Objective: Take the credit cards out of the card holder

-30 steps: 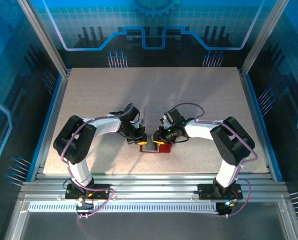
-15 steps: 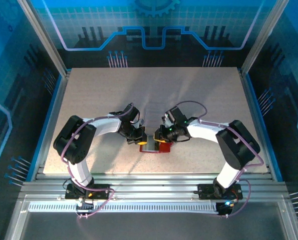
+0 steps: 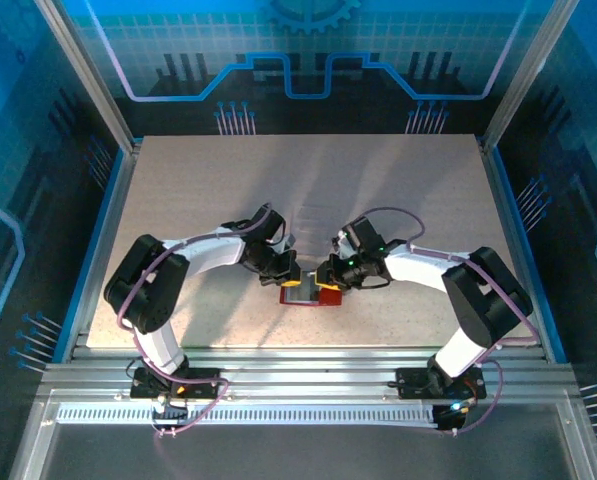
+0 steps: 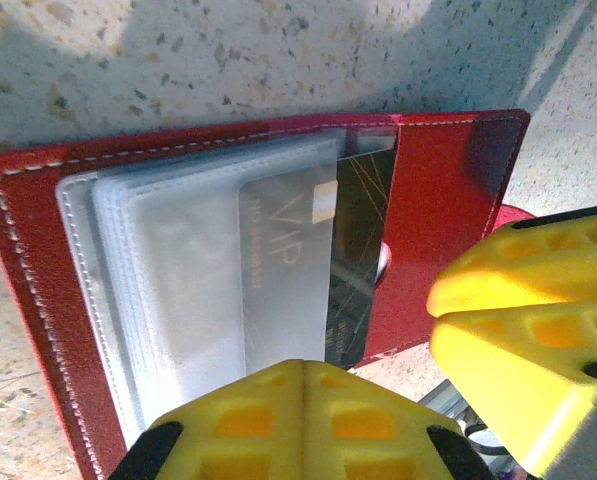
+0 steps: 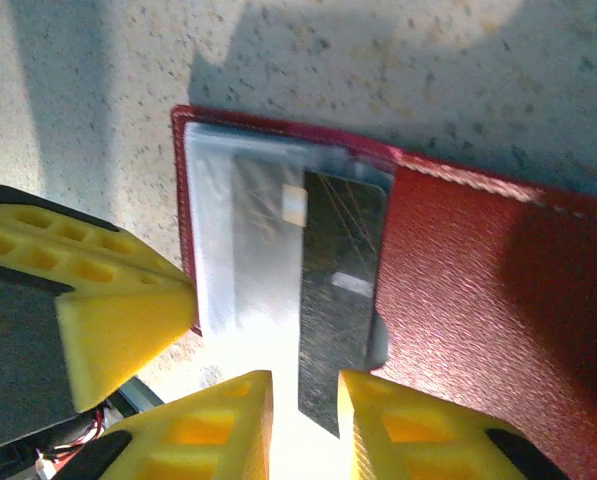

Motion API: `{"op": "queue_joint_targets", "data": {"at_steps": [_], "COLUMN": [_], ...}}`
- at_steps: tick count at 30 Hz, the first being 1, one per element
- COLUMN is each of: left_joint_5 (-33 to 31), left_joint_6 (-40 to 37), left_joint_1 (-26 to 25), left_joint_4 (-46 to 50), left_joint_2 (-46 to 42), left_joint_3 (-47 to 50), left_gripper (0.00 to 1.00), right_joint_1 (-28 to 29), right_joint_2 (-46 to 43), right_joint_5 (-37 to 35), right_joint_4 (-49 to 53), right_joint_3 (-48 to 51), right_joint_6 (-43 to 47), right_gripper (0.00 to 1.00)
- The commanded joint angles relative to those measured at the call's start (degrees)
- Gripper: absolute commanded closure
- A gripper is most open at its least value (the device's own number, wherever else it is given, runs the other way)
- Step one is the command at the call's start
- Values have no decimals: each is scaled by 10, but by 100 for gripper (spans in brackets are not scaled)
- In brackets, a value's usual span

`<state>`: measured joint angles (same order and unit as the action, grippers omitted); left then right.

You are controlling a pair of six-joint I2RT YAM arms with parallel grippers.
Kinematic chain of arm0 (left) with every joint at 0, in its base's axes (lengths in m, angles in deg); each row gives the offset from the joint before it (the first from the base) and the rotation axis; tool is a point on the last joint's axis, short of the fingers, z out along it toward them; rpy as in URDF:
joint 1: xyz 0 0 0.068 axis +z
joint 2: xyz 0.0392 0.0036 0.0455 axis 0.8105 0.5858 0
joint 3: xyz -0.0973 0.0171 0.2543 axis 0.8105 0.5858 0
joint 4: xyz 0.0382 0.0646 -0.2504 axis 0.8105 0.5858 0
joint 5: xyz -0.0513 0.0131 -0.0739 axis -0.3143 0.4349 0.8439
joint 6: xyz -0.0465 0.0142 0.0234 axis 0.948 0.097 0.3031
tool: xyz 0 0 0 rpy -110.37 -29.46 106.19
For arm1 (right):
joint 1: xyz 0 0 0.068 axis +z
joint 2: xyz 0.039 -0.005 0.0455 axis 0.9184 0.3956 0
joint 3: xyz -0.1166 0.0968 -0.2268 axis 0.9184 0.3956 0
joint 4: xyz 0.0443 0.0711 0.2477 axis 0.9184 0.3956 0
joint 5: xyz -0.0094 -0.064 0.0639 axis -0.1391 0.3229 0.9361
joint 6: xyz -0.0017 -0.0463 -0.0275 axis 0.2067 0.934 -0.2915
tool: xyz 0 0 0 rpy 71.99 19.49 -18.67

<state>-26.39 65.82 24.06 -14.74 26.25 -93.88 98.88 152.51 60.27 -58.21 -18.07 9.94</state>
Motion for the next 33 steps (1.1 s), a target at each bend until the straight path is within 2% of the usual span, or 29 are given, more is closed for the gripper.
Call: {"op": "queue_joint_targets", "data": {"at_steps": [1, 5, 8, 15, 24, 33], "left_joint_5": [8, 4, -26, -34, -45, -44], "left_joint_6": [6, -3, -15, -21, -24, -25], "left_joint_1": [-2, -2, -2, -2, -2, -2], "left_joint_4": [6, 11, 31, 32, 38, 38], "left_joint_2": [21, 35, 37, 40, 41, 39], "left_joint_3": [-8, -6, -6, 7, 10, 14], "left_gripper": [98, 98, 99, 99, 99, 99], "right_joint_1": [-7, -13, -19, -31, -42, -43], "right_joint_2": [11, 23, 38, 73, 98, 103], "right_joint_5": [33, 33, 41, 75, 132, 152], "right_joint_4": [-25, -32, -39, -76, -187, -217], "right_joint_3": [8, 15, 19, 31, 69, 76], "right_joint_6": [0, 4, 7, 6, -39, -53], "right_gripper": [76, 76, 76, 75, 74, 79]}}
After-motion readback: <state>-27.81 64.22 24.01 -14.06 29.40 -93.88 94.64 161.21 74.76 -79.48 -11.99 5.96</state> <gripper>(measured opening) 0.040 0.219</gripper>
